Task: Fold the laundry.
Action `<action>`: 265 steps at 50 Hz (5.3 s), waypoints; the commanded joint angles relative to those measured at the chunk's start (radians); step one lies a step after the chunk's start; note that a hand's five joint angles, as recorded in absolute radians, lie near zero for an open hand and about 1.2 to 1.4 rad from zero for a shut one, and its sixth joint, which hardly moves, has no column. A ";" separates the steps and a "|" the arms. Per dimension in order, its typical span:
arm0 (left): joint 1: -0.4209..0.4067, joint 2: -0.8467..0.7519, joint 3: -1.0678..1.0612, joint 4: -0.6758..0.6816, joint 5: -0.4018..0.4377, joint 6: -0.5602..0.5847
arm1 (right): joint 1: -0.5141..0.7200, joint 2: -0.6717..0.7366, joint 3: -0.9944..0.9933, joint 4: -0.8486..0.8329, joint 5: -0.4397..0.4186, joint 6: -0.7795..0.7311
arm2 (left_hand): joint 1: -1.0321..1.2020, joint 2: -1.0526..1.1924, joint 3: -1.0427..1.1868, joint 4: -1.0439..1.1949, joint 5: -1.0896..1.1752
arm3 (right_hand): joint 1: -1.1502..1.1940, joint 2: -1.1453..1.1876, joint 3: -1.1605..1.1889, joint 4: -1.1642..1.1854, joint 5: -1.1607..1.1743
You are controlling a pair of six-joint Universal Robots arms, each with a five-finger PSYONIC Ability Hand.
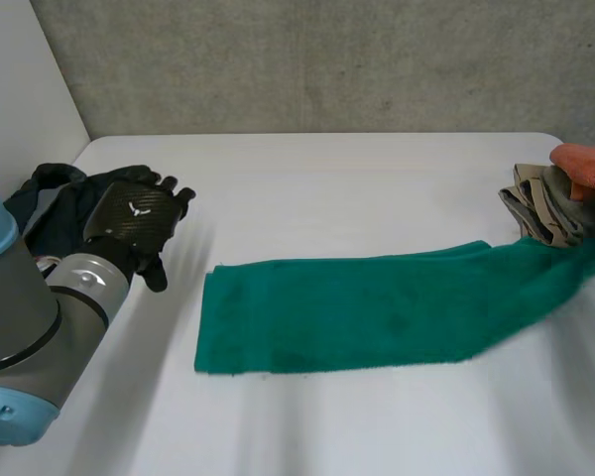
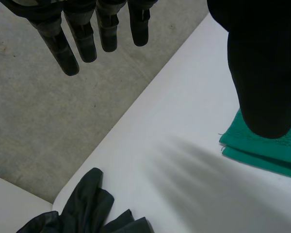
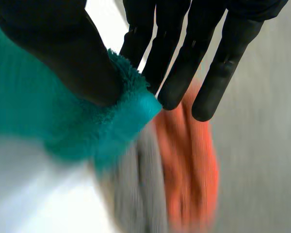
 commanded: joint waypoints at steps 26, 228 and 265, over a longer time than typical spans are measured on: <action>-0.110 -0.063 0.127 0.026 0.000 -0.141 | 0.615 0.112 -0.103 -0.027 -0.012 0.409 | -0.018 -0.036 -0.038 -0.029 -0.050 | -0.945 -1.000 -1.017 -1.024 -0.993; -0.136 -0.119 0.610 -0.275 0.594 -0.472 | -0.348 0.470 -0.580 -0.297 -0.415 0.611 | -0.018 -0.036 -0.038 -0.029 -0.050 | -0.945 -1.000 -1.017 -1.024 -0.993; -0.087 0.010 0.738 -0.172 0.160 -0.603 | -0.250 -0.156 -0.299 -0.310 -0.135 0.528 | -0.018 -0.036 -0.038 -0.029 -0.050 | -0.945 -1.000 -1.017 -1.024 -0.993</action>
